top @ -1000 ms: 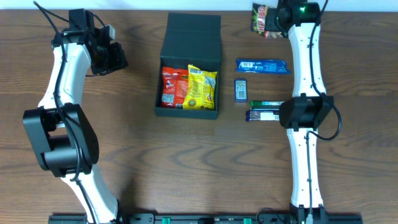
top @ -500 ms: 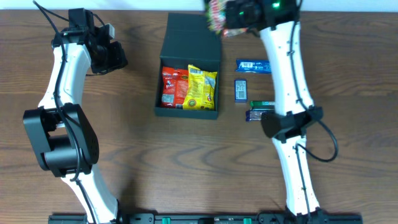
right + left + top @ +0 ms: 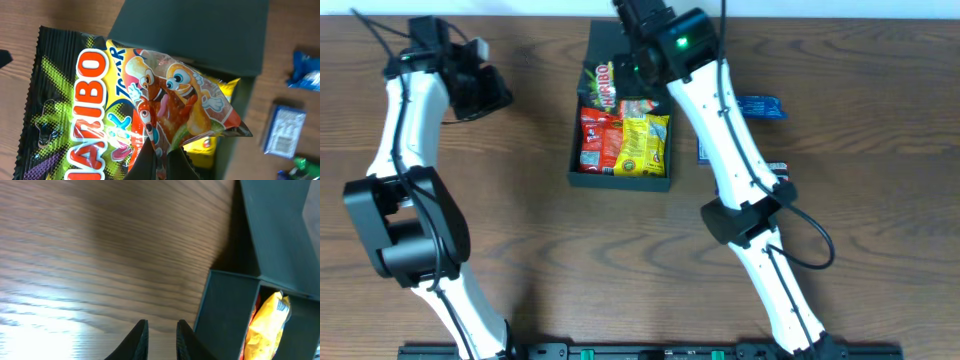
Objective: Pack container
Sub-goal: 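Carry the Haribo bag left and lower it into the box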
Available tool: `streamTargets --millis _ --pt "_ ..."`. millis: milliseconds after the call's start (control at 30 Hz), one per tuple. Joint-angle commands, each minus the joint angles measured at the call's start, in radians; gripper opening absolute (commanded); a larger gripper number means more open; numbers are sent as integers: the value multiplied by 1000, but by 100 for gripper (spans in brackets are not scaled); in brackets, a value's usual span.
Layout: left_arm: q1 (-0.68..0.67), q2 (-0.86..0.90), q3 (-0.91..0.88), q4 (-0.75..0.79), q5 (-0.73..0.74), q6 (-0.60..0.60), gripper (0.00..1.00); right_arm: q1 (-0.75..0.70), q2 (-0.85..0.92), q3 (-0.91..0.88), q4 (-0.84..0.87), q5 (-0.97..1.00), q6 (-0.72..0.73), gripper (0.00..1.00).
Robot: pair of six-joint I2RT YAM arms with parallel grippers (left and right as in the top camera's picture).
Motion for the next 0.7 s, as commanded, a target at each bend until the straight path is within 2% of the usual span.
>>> streamTargets --millis 0,400,667 --pt "43 12 23 2 47 -6 21 25 1 -23 -10 38 96 1" --pt "72 12 23 3 47 -6 21 102 5 -207 -29 52 176 1" --pt "74 12 23 2 48 -6 21 103 5 -391 66 0 175 1"
